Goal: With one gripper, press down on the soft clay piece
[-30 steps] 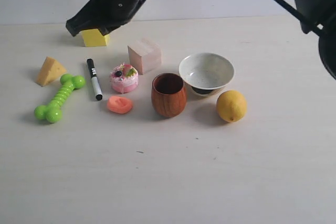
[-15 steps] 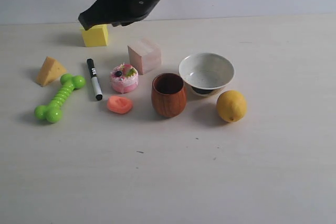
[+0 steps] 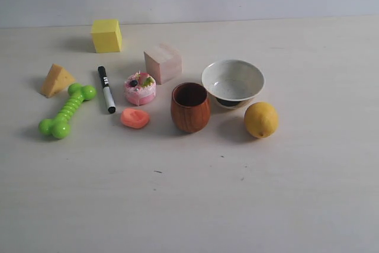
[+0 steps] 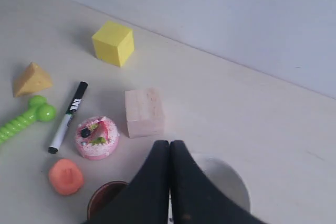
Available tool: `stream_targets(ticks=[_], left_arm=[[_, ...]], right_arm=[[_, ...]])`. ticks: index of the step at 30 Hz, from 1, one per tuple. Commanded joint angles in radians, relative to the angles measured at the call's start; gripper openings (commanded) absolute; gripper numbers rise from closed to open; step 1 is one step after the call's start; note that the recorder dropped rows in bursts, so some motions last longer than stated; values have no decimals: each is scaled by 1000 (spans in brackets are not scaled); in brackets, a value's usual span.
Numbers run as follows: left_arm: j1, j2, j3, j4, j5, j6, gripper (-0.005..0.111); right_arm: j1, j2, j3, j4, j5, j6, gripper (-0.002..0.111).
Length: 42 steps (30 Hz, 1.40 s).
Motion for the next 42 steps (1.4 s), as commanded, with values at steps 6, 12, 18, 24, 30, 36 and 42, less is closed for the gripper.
stream_targets(ticks=[6, 12, 18, 24, 30, 36, 42], left_arm=[[-5, -2, 3, -6, -11, 5, 0], [-5, -2, 3, -6, -11, 5, 0], [-5, -2, 3, -6, -11, 5, 0], [-5, -2, 3, -6, -11, 5, 0], [-5, -2, 3, -6, -11, 5, 0], [-5, -2, 3, -6, -11, 5, 0], [-5, -2, 3, -6, -11, 5, 0]], right_arm=[[-4, -324, 146, -173, 48, 195, 0], [-4, -518, 195, -424, 198, 423, 0], [-4, -639, 217, -434, 435, 506, 0], [-4, -673, 218, -475, 445, 484, 0], [-30, -685, 274, -494, 383, 436, 0], [-345, -779, 472, -397, 86, 376, 0], [-544, -886, 586, -271, -25, 246, 0]])
